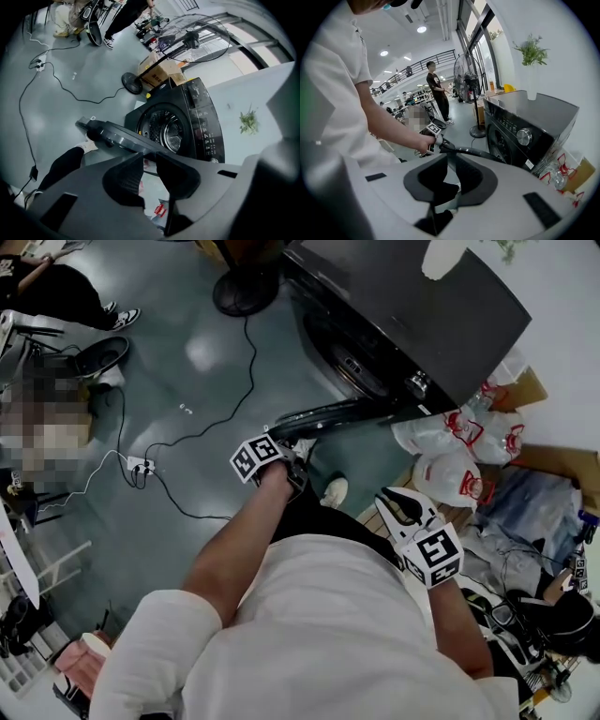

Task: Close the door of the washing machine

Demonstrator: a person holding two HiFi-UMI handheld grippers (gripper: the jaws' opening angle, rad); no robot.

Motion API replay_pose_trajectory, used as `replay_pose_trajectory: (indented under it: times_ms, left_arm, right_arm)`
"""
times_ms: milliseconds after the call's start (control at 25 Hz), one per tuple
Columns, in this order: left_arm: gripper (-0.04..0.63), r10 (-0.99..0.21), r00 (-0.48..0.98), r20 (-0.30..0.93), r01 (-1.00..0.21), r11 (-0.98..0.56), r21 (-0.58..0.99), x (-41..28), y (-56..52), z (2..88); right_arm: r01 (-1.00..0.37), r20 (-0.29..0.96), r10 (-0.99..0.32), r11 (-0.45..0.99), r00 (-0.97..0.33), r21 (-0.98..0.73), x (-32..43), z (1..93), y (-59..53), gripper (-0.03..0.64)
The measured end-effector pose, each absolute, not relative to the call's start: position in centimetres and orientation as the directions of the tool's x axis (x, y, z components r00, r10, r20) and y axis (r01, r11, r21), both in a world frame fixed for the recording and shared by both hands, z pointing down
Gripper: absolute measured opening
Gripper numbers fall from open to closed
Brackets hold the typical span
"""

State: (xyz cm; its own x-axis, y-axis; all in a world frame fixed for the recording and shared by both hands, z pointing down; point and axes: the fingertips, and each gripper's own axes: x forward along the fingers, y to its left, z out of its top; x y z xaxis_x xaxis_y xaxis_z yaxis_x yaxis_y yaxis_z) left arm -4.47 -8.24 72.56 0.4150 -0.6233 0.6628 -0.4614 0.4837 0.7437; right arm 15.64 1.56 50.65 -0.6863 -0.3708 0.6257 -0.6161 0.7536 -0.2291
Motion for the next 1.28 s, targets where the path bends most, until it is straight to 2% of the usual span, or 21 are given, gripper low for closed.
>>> replay_pose_trajectory:
  times_ms: [520,920,1280]
  left_arm:
    - [0.104,-0.611,0.442,0.657,-0.412,0.512,0.754,-5.2,-9.5,73.3]
    - [0.106,-0.577,0.448,0.683,-0.469,0.499,0.729,-6.0,-13.1,73.4]
    - [0.112,-0.535,0.467,0.704,-0.560,0.437,0.704,-6.9,-18.3,73.3]
  right_arm:
    - [-0.638,0.646,-0.371,0.732,-0.667,-0.239,14.8,50.7,-1.2,0.060]
    - [-0.631,0.648,-0.351,0.730,-0.676,-0.263,13.7,50.9,-3.9,0.060]
    - [-0.671,0.654,-0.382,0.692,-0.653,-0.265,13.7,50.8,-6.9,0.060]
